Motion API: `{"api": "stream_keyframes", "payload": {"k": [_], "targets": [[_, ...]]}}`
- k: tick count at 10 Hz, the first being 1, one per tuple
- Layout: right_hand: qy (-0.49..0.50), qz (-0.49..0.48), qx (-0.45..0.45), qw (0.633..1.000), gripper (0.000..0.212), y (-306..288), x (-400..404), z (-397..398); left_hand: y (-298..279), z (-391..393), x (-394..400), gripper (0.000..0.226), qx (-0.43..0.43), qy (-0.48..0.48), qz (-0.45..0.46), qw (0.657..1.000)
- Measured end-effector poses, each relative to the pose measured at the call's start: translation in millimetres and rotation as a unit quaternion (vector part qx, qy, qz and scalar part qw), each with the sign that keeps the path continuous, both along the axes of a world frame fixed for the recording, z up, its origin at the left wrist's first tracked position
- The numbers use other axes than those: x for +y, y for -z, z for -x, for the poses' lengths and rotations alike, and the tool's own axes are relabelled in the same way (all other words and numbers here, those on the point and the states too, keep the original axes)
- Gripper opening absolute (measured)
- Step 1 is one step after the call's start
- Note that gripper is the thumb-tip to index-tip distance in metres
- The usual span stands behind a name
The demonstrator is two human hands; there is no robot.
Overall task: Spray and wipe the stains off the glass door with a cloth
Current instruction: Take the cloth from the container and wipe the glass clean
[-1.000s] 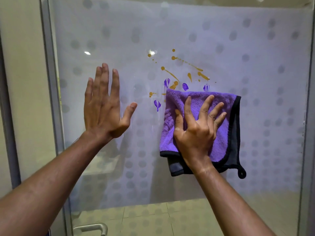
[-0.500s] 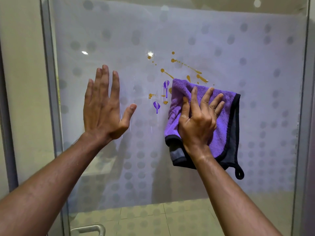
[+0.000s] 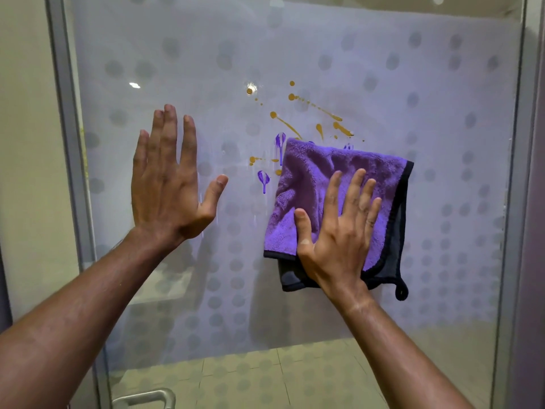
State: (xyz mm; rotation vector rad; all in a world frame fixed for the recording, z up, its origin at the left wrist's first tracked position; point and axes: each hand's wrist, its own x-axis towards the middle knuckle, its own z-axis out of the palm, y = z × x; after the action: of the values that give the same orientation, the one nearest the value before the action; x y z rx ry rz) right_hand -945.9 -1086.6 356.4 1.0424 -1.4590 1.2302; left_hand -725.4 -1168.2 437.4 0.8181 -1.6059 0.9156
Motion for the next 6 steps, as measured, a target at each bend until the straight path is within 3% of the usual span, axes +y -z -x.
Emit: {"api": "stream_keyframes", "payload": {"k": [2,6], "targets": [[0.011,-0.048,0.037,0.998,0.097,9,6,3,1,-1,0,0.088,0.005,0.009,0.004,1.000],[-0.018,0.059,0.037,0.997,0.050,-4,-10,8,1,0,1,0.088,0.004,0.010,0.000,1.000]]}}
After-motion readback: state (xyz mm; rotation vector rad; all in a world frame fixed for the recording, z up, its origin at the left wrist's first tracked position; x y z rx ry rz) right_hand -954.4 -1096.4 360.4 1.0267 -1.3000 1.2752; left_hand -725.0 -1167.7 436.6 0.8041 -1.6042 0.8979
